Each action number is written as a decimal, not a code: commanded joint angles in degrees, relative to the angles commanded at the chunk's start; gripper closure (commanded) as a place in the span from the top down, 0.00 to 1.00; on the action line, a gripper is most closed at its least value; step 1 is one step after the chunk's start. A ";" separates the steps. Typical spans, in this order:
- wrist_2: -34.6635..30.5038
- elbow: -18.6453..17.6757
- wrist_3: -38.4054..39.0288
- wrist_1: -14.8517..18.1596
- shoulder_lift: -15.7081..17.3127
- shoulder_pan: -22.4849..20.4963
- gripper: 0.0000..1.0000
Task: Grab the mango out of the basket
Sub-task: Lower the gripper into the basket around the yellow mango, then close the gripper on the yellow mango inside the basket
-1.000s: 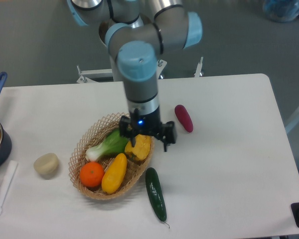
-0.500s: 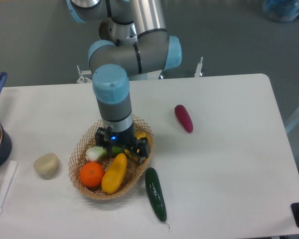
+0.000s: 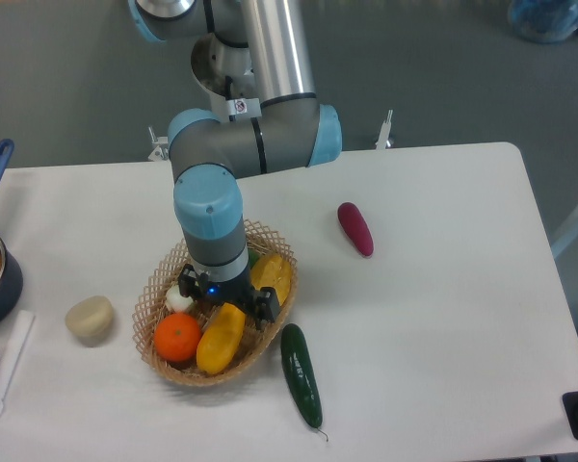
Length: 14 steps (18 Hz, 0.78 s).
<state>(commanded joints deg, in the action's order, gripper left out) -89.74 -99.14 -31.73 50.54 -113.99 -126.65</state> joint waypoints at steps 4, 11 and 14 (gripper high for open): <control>0.18 0.00 0.00 0.00 -0.35 0.18 1.00; 0.27 -0.35 0.00 -0.09 -1.32 0.27 1.00; 0.27 -0.44 -0.09 -0.09 -1.23 0.35 1.00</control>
<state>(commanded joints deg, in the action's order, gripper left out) -89.47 -99.58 -31.82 50.45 -115.22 -126.30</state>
